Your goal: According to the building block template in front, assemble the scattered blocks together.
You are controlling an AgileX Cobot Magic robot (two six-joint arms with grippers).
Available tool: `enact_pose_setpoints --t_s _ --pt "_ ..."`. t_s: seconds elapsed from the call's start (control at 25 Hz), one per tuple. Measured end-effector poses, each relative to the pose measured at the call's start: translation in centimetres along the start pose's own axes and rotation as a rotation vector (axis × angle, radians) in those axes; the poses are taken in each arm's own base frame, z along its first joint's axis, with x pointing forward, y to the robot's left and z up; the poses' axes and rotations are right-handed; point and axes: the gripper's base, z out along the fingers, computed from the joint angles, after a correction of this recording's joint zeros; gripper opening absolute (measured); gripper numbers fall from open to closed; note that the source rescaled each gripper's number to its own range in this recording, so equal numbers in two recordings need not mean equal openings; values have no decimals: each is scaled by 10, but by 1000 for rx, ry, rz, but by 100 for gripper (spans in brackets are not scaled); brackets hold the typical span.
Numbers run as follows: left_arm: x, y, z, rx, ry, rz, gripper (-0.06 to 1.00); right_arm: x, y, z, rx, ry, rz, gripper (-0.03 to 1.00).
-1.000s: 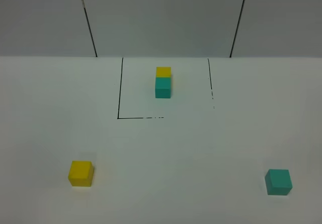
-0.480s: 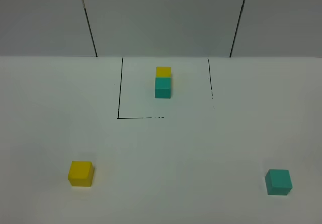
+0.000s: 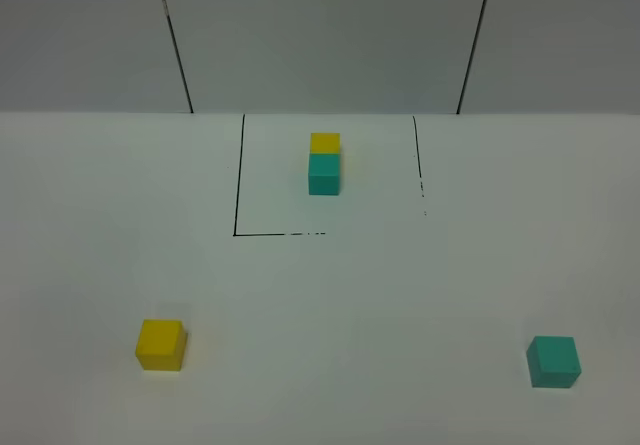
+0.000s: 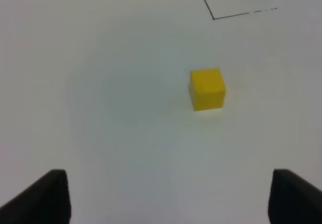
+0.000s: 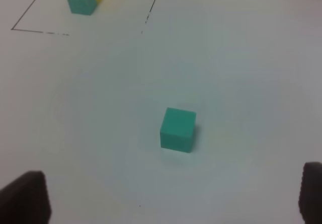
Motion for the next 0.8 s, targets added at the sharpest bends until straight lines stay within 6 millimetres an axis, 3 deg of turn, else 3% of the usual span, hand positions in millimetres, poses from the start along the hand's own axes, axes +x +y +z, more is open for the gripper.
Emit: enact_pose_setpoints --t_s 0.16,0.36,0.56,0.8 --pt "-14 3 4 -2 21 -69 91 0 0 0 0 0 0 100" --pt "-48 11 27 33 192 -130 100 0 0 0 0 0 0 100" --pt "-94 18 59 107 329 -178 99 0 0 0 0 0 0 100" --pt "-133 35 115 127 492 -223 84 0 0 0 0 0 0 100"
